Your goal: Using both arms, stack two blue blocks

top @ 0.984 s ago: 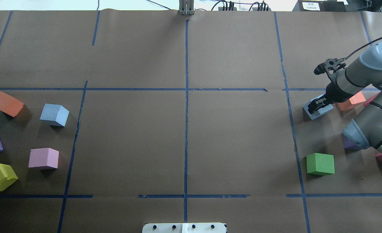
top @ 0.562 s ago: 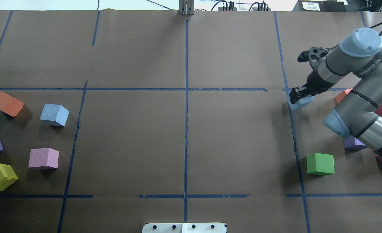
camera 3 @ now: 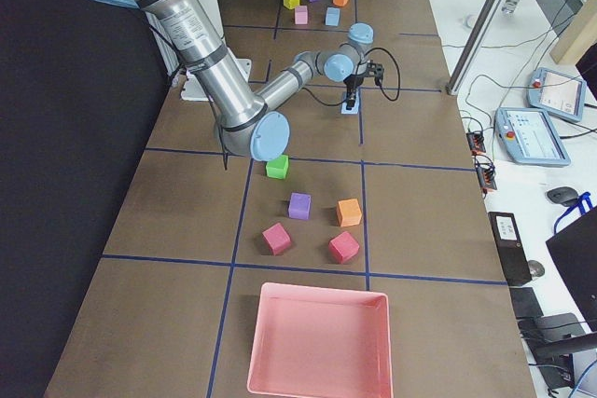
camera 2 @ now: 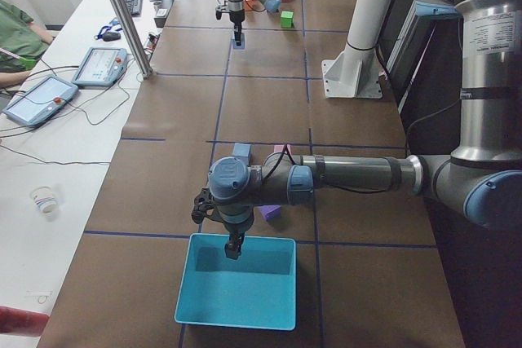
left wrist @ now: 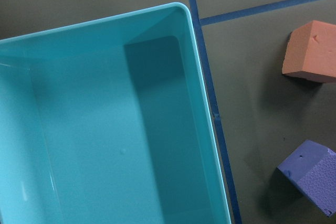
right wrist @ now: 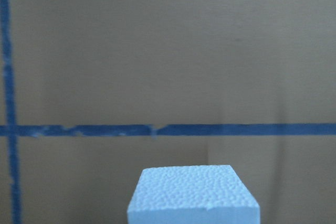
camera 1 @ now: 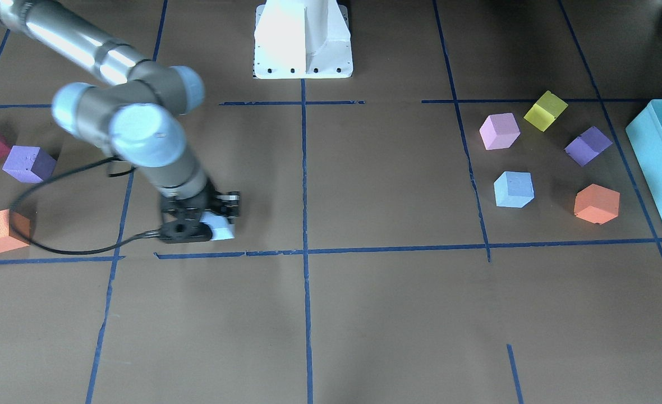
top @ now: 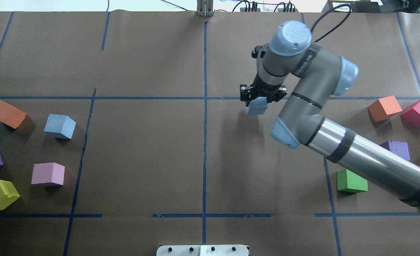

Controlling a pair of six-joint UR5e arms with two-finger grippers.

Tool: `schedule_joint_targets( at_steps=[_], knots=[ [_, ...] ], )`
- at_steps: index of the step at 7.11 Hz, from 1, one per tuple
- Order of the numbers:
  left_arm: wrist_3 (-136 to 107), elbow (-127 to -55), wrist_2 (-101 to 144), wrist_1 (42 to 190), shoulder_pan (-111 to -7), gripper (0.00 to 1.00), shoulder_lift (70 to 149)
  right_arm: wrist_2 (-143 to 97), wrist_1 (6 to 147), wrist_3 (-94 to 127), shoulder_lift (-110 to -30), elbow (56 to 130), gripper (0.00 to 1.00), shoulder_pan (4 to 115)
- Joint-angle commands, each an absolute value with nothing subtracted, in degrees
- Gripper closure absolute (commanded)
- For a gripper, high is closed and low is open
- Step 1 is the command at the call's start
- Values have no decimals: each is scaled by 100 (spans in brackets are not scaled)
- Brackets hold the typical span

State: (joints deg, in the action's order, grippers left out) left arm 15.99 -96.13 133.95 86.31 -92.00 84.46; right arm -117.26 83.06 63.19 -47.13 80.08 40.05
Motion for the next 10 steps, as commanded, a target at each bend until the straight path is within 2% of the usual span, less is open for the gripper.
schedule_joint_targets(
  at_steps=[1,2,3,4,5,7,10],
  knots=[
    [1600,-9607,13395,8622,-9202,0,8446,-11207,8315,7170,-3834,7322,57,3465],
    [1600,-9606,13395,8622,-9202,0,8429,-11189,8306,7241,-3789,7313,56,3350],
    [1600,-9606,13395,8622,-9202,0,8429,-11049,8306,7303,-3753,7295,47,3262],
    [1600,-9598,13395,8622,-9202,0,8429,-10970,8297,7304,-3753,7278,32,3226],
    [1600,-9606,13395,8622,-9193,0,8429,-10969,8306,7321,-3692,7277,26,3217],
    [1600,-9606,13395,8631,-9202,0,8429,-10969,8306,7470,-3595,7277,1,3190],
    [1600,-9606,13395,8640,-9193,0,8446,-11213,8349,7375,-3489,7347,1,3522]
  ],
)
